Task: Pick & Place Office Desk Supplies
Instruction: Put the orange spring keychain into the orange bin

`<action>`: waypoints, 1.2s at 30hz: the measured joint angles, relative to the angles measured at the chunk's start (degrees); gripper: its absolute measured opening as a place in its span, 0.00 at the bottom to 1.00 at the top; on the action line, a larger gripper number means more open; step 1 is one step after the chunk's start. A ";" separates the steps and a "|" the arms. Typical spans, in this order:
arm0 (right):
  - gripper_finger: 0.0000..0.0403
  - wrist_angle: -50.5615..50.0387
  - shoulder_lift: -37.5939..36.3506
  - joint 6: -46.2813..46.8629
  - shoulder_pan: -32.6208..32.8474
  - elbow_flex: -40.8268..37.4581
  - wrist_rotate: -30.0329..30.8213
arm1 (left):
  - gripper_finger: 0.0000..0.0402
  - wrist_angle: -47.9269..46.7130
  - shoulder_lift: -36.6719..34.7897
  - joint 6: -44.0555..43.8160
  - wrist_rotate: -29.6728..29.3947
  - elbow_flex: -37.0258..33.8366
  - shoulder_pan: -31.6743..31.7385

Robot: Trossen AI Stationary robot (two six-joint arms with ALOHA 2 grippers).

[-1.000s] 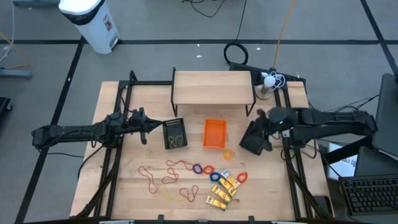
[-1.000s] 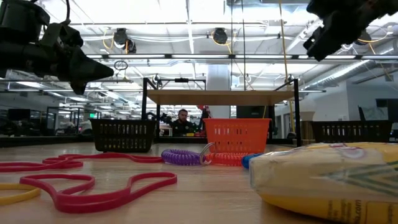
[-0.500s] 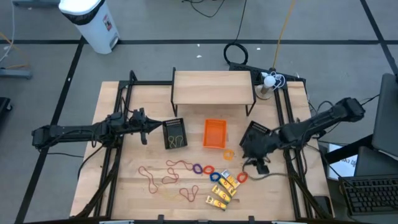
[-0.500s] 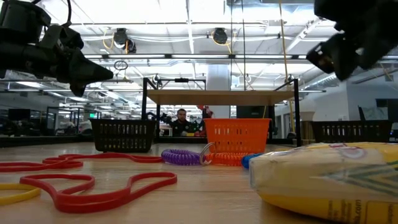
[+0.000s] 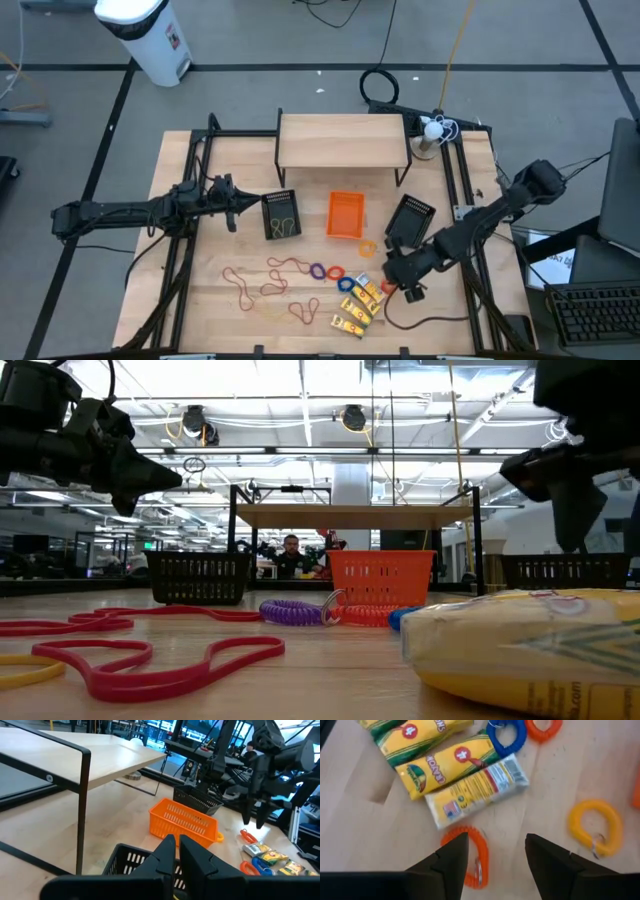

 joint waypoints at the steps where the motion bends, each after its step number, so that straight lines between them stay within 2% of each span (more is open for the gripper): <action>1: 0.45 0.04 0.90 0.35 0.00 0.00 -0.18 | 0.06 0.01 0.00 -0.01 0.00 0.00 0.00; 7: 0.42 0.10 3.47 2.03 1.30 0.00 -3.21 | 0.06 0.01 -0.01 -0.69 0.02 0.00 0.00; 15: 0.39 -2.80 3.12 5.86 2.65 0.00 -3.06 | 0.06 0.06 0.01 -1.51 0.02 0.00 0.00; 25: 0.29 -2.92 4.06 5.94 2.60 -1.73 -1.49 | 0.06 -0.10 -0.01 -1.51 0.00 0.00 0.02; 30: 0.20 -2.50 4.06 6.02 2.60 -1.97 -0.89 | 0.06 -0.27 0.01 -1.51 0.00 0.00 0.00; 36: 0.02 -2.40 4.06 6.02 2.58 -1.97 -0.24 | 0.06 -0.31 -0.01 -1.53 0.00 0.00 0.00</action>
